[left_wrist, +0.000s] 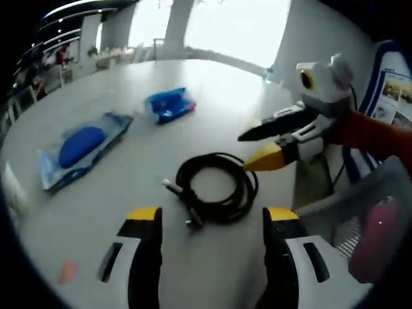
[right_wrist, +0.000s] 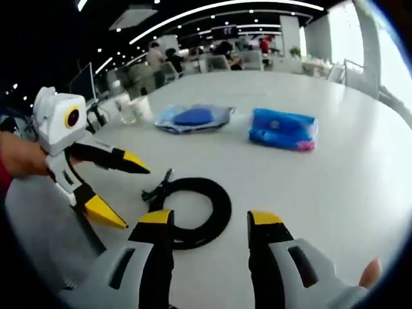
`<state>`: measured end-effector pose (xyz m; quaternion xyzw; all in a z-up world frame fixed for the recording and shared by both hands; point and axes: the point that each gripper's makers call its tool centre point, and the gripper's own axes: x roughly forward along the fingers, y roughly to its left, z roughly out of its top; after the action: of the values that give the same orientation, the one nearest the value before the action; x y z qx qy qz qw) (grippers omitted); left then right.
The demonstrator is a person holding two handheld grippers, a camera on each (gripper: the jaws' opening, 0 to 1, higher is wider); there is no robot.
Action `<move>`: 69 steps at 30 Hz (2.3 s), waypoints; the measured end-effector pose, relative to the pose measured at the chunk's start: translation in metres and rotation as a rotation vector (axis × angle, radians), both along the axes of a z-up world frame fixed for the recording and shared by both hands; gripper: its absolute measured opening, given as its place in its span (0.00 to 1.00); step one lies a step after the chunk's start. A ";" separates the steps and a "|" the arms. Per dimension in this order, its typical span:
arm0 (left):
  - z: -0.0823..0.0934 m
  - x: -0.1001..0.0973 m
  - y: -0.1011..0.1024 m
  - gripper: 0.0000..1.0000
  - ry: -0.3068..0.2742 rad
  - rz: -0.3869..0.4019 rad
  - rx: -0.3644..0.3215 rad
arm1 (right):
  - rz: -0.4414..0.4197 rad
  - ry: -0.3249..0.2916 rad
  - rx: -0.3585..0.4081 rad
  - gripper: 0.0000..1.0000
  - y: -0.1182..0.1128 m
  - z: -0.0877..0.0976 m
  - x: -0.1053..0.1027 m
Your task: Arrange the tabletop items into an orderly group along one side of the table until the central work area is clear of visible clutter.
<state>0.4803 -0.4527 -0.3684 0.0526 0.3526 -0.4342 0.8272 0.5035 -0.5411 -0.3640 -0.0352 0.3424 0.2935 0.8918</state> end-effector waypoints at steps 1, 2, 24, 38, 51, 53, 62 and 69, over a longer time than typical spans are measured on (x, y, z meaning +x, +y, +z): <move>-0.001 0.001 -0.001 0.58 -0.005 -0.004 0.005 | -0.002 0.008 -0.002 0.44 0.000 -0.002 0.001; -0.004 0.002 -0.001 0.56 -0.007 -0.005 0.013 | -0.011 0.020 -0.004 0.44 -0.001 -0.004 0.002; -0.021 0.013 0.001 0.15 -0.026 -0.044 0.127 | 0.011 0.098 -0.026 0.24 0.007 -0.026 0.004; -0.025 0.011 0.001 0.11 0.066 0.008 0.086 | -0.005 0.115 -0.057 0.13 0.001 -0.029 0.007; -0.018 0.016 0.001 0.09 0.039 0.016 0.085 | -0.074 0.135 -0.001 0.05 -0.004 -0.019 0.010; -0.013 0.017 0.002 0.09 0.035 0.019 0.075 | -0.071 0.116 0.006 0.04 -0.004 -0.011 0.012; 0.016 0.046 0.003 0.08 -0.013 0.057 0.025 | -0.056 0.033 -0.003 0.04 -0.002 0.025 0.043; 0.028 0.079 0.004 0.08 -0.046 0.088 0.023 | -0.048 0.005 -0.016 0.04 0.000 0.036 0.078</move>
<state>0.5592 -0.4489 -0.3408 0.0566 0.3405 -0.3920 0.8528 0.5817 -0.5407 -0.3279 -0.0333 0.3475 0.2695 0.8975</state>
